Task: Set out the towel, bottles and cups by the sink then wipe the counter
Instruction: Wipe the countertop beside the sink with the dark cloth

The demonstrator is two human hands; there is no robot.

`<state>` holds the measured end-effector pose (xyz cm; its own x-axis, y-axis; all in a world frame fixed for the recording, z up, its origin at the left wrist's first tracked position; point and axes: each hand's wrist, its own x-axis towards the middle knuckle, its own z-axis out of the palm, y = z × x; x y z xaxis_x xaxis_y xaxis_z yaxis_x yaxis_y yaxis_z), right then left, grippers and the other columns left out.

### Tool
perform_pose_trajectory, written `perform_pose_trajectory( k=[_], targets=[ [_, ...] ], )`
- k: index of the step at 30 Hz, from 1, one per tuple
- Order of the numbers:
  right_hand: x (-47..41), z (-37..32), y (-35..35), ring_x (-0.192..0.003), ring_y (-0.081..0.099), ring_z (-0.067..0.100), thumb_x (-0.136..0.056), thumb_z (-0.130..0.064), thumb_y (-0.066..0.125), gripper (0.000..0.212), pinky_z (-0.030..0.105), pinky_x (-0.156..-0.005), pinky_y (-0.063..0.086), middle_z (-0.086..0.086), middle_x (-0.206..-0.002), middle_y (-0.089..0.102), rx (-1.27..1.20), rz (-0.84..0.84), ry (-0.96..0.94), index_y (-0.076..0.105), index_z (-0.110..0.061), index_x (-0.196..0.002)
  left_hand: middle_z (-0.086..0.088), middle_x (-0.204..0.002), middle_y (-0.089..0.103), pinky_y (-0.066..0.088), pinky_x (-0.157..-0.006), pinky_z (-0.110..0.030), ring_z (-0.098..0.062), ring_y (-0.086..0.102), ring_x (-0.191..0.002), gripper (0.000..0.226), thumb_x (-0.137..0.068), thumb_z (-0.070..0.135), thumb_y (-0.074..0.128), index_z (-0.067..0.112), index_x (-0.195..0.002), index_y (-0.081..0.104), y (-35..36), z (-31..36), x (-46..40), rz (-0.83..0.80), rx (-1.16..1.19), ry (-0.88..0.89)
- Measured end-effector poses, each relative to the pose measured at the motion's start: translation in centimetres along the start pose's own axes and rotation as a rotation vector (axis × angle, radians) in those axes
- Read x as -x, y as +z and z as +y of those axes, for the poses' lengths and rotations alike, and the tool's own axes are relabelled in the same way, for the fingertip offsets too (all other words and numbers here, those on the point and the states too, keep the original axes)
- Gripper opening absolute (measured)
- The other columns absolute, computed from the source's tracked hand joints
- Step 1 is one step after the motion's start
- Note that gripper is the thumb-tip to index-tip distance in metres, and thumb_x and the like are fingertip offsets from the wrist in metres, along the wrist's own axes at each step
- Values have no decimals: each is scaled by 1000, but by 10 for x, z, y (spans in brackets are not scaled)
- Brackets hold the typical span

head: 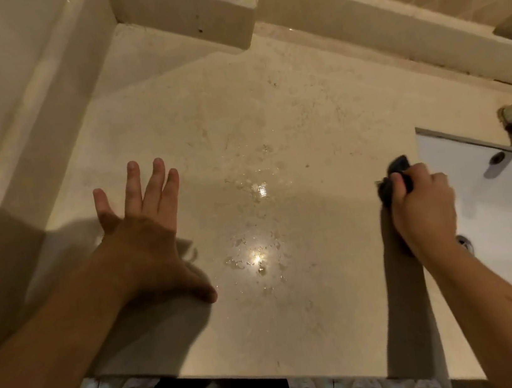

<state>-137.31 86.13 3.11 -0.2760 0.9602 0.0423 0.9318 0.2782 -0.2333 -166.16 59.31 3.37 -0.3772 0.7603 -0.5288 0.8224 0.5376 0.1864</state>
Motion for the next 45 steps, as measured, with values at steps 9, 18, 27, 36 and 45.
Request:
perform_pose_trajectory(
  k=[9, 18, 27, 36, 45],
  targets=[
    [23, -61, -14, -92, 52, 20, -102, -43, 45, 30, 33, -84, 44, 5, -118, 47, -312, 90, 26, 51, -28, -128, 2, -141, -60, -17, -113, -67, -28, -52, -133, 181, 4, 107, 31, 25, -132, -54, 4, -21, 31, -39, -12, -23],
    [112, -198, 44, -92, 51, 33, -102, -37, 46, 33, 46, -80, 44, 13, -108, 57, -155, -73, -273, 65, -17, -121, 4, -143, -59, -27, -109, -62, -23, -56, -130, 185, 3, 103, 44, 25, -134, -52, 29, -27, 45, -17, 104, -2],
    [218, -202, 49, -79, 43, 27, -97, -35, 54, 22, 38, -66, 36, 8, -88, 51, -177, -179, -630, 66, -21, -108, -4, -156, -42, -17, -109, -70, -33, -41, -141, 174, -7, 99, 38, 25, -142, -44, 40, -27, 46, 128, -18, 44],
    [186, -96, 24, -74, 42, 24, -92, -39, 56, 27, 33, -63, 29, 4, -85, 51, -143, -108, -482, 68, -24, -111, -8, -150, -51, -14, -107, -74, -39, -47, -136, 170, -11, 112, 18, 25, -143, -42, 58, 23, 48, 115, -85, 40],
    [106, 83, -13, -83, 52, 34, -99, -35, 54, 30, 37, -67, 41, 16, -97, 54, -100, -45, -192, 64, -18, -121, 5, -145, -56, -21, -109, -69, -25, -53, -132, 177, -1, 107, 42, 38, -138, -46, 44, 39, 51, 23, -51, -80]
  ],
)
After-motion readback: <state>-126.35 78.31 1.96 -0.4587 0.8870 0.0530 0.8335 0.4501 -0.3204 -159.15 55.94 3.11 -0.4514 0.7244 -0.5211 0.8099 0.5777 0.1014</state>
